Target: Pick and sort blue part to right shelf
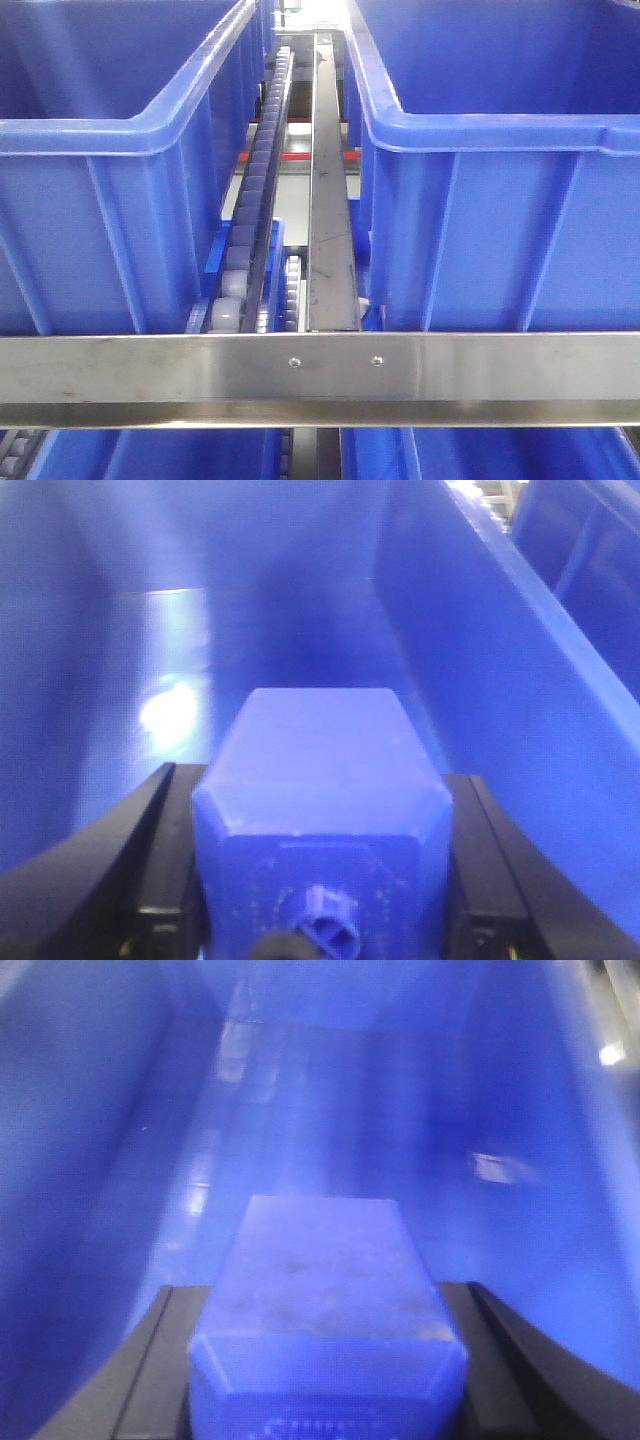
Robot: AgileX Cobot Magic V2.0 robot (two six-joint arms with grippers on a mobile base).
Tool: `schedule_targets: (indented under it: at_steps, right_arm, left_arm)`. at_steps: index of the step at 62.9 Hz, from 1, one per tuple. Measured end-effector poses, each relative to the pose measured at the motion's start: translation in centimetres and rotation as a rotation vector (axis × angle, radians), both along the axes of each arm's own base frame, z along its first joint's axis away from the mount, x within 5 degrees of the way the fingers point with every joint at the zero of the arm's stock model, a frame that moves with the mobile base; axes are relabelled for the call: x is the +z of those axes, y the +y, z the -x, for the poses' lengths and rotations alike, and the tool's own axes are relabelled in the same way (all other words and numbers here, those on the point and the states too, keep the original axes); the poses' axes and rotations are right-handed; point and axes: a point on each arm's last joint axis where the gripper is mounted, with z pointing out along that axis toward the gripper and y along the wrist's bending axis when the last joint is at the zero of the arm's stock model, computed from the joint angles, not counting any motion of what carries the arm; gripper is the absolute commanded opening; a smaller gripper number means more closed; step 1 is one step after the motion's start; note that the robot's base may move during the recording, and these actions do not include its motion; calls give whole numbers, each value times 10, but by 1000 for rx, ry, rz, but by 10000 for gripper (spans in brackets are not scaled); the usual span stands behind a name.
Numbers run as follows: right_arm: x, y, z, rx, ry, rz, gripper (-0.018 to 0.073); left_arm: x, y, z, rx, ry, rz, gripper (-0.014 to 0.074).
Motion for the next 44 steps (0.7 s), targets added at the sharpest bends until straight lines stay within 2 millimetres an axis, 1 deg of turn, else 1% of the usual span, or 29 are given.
schedule_targets:
  at_steps: [8,12,16,18,21,26,29,34,44]
  right_arm:
    - [-10,14,-19,50,17,4,398]
    - [-15,18,-26,59,19,5,407]
    - [-19,20,-31,64,27,6,435]
    - [-21,20,-32,64,31,7,455]
    - [-23,20,-34,64,39,8,498]
    - [-23,20,-34,64,39,8,578]
    - [-22,20,-34,64,37,8,609]
    - [-21,20,-35,64,35,7,602]
    - [-21,19,-35,57,35,7,602]
  left_arm:
    - [-5,-3,-15,1,21,-5,216]
    - [-4,-5,-21,1,30,-7,248]
    - [0,-6,-27,1,24,-6,318]
    - [2,-7,-31,1,21,-5,379]
    - [5,-8,-35,1,16,-4,465]
    - [10,-9,-39,2,2,1,554]
    - [13,-9,-40,3,-6,7,571]
    - [17,-9,-41,4,-20,12,568]
    - [17,-9,-41,5,-22,12,567]
